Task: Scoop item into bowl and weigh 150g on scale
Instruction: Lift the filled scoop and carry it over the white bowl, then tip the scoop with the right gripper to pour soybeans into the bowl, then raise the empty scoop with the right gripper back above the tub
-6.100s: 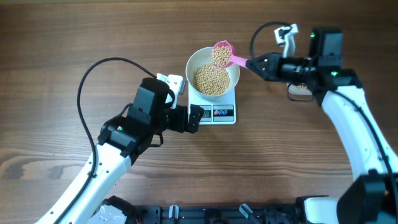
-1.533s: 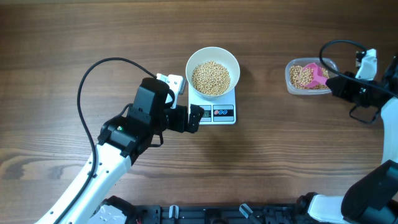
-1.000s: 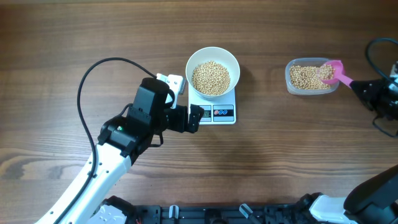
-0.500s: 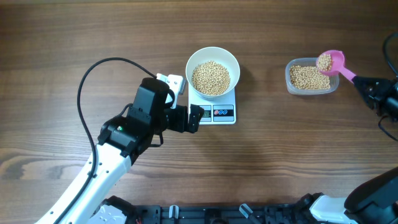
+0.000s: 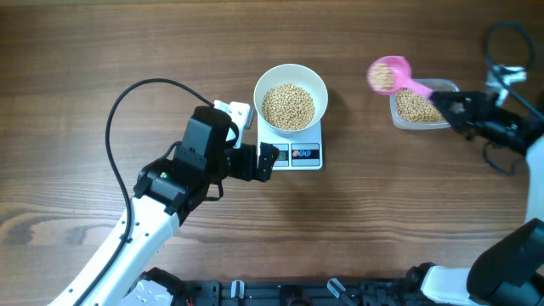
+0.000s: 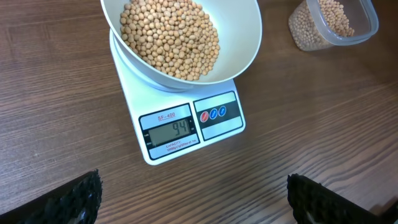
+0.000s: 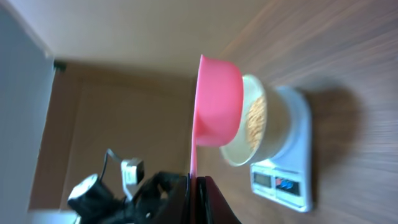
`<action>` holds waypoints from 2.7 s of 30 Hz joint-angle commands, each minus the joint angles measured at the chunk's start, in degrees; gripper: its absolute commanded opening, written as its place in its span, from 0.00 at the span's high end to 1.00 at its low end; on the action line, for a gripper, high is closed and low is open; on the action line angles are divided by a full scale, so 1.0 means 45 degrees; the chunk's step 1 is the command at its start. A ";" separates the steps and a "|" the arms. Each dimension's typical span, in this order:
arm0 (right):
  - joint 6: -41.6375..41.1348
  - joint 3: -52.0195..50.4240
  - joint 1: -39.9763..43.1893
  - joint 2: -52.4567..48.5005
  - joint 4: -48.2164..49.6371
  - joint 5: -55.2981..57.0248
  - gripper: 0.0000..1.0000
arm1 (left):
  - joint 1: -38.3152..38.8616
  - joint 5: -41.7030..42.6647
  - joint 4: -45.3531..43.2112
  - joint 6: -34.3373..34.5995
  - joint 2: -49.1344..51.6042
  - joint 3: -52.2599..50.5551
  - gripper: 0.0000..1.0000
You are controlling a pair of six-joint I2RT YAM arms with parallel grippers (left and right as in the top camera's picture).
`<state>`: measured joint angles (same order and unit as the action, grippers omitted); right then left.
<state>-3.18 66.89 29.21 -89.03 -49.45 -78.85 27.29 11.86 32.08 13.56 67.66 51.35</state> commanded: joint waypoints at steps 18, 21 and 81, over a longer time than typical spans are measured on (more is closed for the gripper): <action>-0.3045 0.0063 -0.7747 0.0695 0.4915 0.9209 0.95 | 0.0068 -0.0126 -0.0034 -0.0257 -0.0107 -0.0005 0.00; -0.2195 0.0063 -0.8670 0.1258 0.5090 1.1458 0.96 | 0.0068 -0.0126 -0.0034 -0.0257 -0.0107 -0.0005 0.00; -0.2613 0.0063 -0.5081 0.1598 0.5746 0.7509 0.96 | 0.0068 -0.0126 -0.0034 -0.0257 -0.0107 -0.0005 0.00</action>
<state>-13.32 66.85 1.56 -82.61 -23.88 -31.99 27.29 11.86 32.08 13.56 67.66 51.35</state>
